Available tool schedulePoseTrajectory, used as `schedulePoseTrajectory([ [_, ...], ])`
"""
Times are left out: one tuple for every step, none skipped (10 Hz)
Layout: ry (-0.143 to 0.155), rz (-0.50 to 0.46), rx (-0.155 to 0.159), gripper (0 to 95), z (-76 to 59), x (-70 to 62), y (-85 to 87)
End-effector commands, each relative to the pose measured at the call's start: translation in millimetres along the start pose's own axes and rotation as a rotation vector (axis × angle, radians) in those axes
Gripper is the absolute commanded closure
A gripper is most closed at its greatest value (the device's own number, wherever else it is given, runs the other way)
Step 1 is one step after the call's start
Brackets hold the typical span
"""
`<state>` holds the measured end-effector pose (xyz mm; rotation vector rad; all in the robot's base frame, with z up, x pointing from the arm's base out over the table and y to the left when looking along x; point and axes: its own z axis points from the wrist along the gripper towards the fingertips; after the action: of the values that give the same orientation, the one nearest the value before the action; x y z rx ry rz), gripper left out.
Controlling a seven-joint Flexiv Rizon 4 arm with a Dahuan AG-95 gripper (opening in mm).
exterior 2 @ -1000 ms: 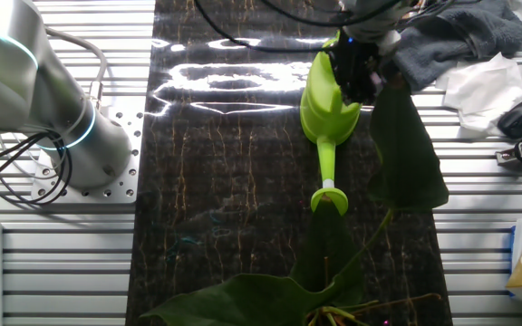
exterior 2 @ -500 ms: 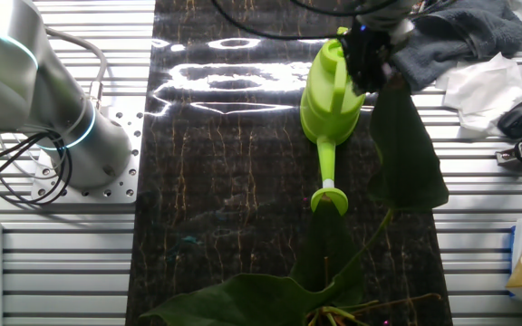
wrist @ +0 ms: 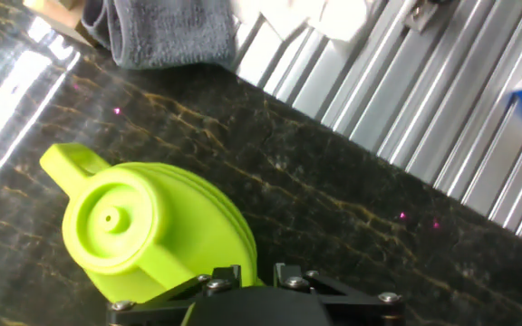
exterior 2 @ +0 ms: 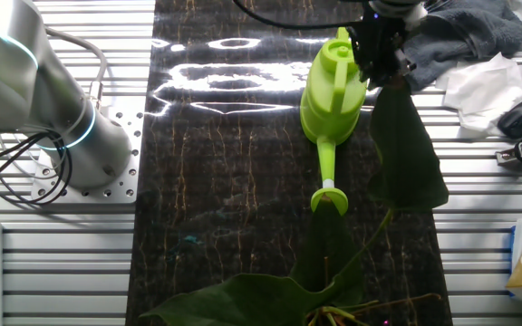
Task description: Water the plant
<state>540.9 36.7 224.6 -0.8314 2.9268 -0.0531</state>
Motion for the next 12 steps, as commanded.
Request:
schedulePoseTrajectory([
  [-0.011, -0.037, 0.018, 57.0, -0.3, -0.2, -0.2],
  [-0.007, -0.085, 0.018, 38.0, -0.2, -0.3, -0.2],
  [-0.011, -0.110, 0.014, 19.0, -0.5, -1.5, 0.1],
  [-0.006, -0.158, 0.017, 19.0, -1.2, -4.2, 0.7],
  [0.005, -0.222, 0.028, 19.0, -2.2, -8.1, 1.6],
  [0.032, -0.321, 0.056, 19.0, -3.8, -14.2, 3.2],
  [0.042, -0.362, 0.068, 19.0, -4.5, -17.0, 4.0],
  [0.057, -0.441, 0.080, 19.0, -5.8, -23.2, 5.8],
  [0.061, -0.458, 0.083, 19.0, -5.9, -24.4, 6.1],
  [0.074, -0.544, 0.100, 19.0, -4.2, -27.3, 6.8],
  [0.078, -0.581, 0.107, 19.0, -2.5, -27.9, 6.6],
  [0.079, -0.616, 0.115, 19.0, 0.6, -28.9, 6.6],
])
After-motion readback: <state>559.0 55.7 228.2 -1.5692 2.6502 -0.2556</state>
